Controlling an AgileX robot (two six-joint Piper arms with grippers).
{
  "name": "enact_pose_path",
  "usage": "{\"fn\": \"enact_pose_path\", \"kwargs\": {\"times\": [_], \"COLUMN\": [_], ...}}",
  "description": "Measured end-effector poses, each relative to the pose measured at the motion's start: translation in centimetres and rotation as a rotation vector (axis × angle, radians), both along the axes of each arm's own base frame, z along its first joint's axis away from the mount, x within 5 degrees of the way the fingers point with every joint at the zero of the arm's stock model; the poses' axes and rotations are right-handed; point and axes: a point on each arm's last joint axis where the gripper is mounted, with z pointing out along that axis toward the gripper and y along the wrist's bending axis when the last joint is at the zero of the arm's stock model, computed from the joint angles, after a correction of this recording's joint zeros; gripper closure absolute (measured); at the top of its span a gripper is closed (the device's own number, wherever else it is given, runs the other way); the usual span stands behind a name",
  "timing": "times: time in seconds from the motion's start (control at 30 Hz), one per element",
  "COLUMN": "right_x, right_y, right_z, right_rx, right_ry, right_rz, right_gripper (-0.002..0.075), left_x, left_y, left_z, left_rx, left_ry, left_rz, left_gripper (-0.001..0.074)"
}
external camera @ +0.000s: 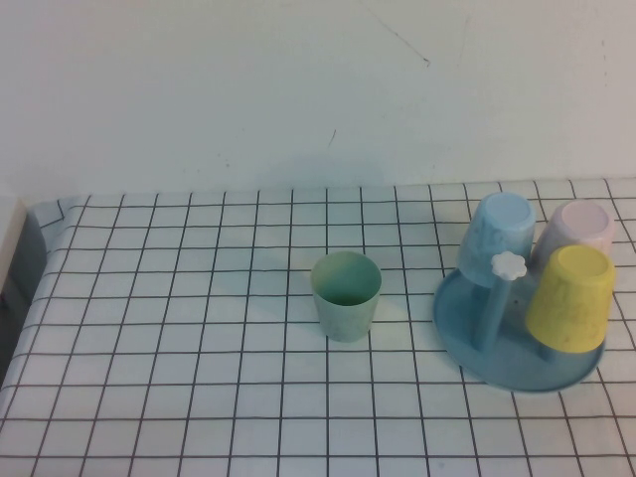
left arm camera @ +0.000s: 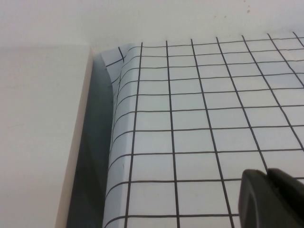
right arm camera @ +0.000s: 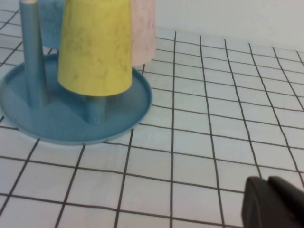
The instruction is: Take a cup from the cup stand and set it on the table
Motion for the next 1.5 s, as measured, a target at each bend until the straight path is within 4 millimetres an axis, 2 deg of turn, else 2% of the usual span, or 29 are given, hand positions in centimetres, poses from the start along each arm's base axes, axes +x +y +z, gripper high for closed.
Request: {"fn": "enact_pose_path", "kwargs": {"times": [1.5], "right_x": [0.0], "right_y": [-0.02], "right_z": [0.0], "right_rx": [0.033], "right_ry": [0.0], "right_rz": [-0.016], "right_gripper": [0.0728], "left_x": [-0.01], "left_y": [0.0], "left_z": [-0.01], "left_rx": [-0.002], "left_ry": [0.002], "left_rz": [0.0], "left_gripper": [0.0737]}}
